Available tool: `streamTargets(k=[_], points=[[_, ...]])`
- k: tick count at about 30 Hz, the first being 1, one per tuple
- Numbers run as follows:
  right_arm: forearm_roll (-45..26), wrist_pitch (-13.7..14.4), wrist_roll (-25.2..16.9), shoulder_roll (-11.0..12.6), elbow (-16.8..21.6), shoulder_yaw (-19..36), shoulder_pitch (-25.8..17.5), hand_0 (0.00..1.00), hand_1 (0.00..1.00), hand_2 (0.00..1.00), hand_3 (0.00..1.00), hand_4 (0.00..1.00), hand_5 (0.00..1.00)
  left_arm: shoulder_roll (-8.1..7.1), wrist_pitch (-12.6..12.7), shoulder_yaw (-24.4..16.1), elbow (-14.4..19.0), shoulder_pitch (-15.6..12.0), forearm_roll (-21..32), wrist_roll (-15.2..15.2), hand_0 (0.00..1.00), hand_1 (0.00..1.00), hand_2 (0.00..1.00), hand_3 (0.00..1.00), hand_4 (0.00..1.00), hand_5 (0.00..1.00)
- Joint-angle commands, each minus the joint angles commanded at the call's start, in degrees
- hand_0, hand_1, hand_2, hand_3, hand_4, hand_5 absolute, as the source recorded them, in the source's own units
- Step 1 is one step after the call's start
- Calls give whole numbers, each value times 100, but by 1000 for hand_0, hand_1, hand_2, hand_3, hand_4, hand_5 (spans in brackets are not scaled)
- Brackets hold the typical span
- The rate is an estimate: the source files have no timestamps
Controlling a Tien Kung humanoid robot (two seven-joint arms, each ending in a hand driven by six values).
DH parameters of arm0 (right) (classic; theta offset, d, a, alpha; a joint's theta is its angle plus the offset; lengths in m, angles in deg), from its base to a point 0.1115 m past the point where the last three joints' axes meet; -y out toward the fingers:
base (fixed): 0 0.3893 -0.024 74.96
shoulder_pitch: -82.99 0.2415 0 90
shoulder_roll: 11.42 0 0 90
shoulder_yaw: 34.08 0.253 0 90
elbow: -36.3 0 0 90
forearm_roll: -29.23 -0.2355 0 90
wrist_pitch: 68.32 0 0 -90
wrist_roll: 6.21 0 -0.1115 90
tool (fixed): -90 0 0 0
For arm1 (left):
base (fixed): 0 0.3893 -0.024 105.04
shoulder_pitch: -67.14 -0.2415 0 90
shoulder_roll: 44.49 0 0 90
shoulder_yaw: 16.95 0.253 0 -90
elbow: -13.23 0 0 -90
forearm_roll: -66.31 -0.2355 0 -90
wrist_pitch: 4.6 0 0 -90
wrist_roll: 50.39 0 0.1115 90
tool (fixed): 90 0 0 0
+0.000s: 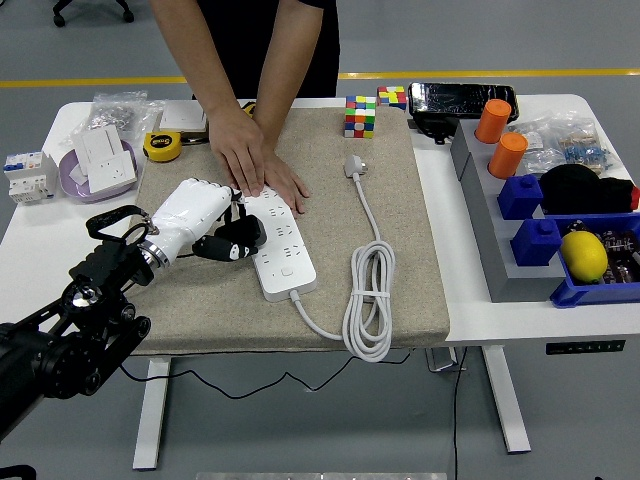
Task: Pick up the plug,place it near the board,insert it into the board,press the button
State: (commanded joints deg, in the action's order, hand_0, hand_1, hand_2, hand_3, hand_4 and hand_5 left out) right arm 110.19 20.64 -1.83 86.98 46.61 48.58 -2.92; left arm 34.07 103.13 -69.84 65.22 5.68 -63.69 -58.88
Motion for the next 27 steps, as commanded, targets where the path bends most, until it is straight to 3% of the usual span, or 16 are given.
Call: streamTargets(k=[16, 17, 22, 23, 27], points=[[-38, -4, -2, 7, 0, -16, 17, 841, 778, 765, 798, 998, 953, -19, -93, 83, 15, 60, 0, 38, 480, 381, 304, 360, 521, 56], [-40, -4, -3, 7, 0, -15, 15, 839, 775, 762, 797, 998, 953, -21, -105, 85, 17, 63, 0, 44, 520, 514, 473, 482, 554, 69], [-40, -7, -2, 6, 0, -9, 14, 839, 775, 762, 797, 998, 953, -31, -203, 82, 21, 69, 0, 67, 520, 514, 473, 482, 554, 69], [-43, -8, -4, 6, 0, -15, 16, 838, 771, 761, 794, 998, 953, -32, -235, 75, 19, 70, 0, 73, 700, 815, 776, 631, 780, 146], [-44, -10, -9, 10, 0, -17, 26, 838, 771, 761, 794, 998, 953, -39, -281, 67, 22, 81, 0, 81, 700, 815, 776, 631, 780, 146]])
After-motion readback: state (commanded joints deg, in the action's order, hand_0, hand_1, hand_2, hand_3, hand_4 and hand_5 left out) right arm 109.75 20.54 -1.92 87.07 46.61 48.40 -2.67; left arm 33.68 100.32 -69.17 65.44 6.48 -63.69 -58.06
